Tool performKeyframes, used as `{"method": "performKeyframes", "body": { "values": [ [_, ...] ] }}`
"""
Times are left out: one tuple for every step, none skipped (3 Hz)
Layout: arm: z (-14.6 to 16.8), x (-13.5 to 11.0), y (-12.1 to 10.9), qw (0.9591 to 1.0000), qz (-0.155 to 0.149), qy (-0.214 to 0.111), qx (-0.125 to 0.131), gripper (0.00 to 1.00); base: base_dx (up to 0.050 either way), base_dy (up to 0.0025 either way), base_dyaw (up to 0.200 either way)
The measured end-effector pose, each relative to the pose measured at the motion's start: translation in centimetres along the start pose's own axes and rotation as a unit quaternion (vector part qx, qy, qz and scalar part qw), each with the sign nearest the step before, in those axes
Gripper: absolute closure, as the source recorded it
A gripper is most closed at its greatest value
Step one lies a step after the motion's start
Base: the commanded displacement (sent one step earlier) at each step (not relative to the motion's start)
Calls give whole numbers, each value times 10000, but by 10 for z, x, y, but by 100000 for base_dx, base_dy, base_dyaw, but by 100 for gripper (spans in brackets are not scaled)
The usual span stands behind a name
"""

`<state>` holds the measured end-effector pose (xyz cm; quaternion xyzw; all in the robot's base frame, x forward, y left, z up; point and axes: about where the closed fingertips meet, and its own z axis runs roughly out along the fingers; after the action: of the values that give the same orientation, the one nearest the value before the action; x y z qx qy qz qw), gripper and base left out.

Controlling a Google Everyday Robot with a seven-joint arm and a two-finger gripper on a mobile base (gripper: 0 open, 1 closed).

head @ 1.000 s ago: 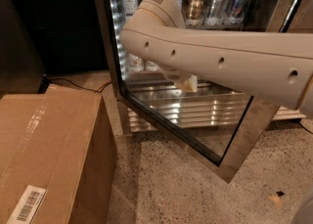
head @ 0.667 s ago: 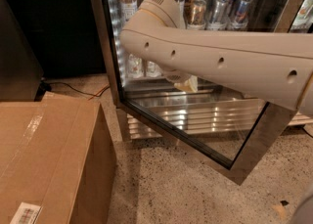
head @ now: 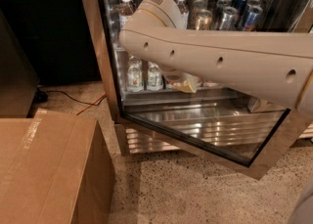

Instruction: Close left fridge door

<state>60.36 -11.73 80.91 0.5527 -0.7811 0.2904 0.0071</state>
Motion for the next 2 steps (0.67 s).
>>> {"method": "performKeyframes", "body": {
  "values": [
    [0,0,0,10000,0,0,0,100,5002,-1,23],
    [0,0,0,10000,0,0,0,100,5002,-1,15]
  ]
}}
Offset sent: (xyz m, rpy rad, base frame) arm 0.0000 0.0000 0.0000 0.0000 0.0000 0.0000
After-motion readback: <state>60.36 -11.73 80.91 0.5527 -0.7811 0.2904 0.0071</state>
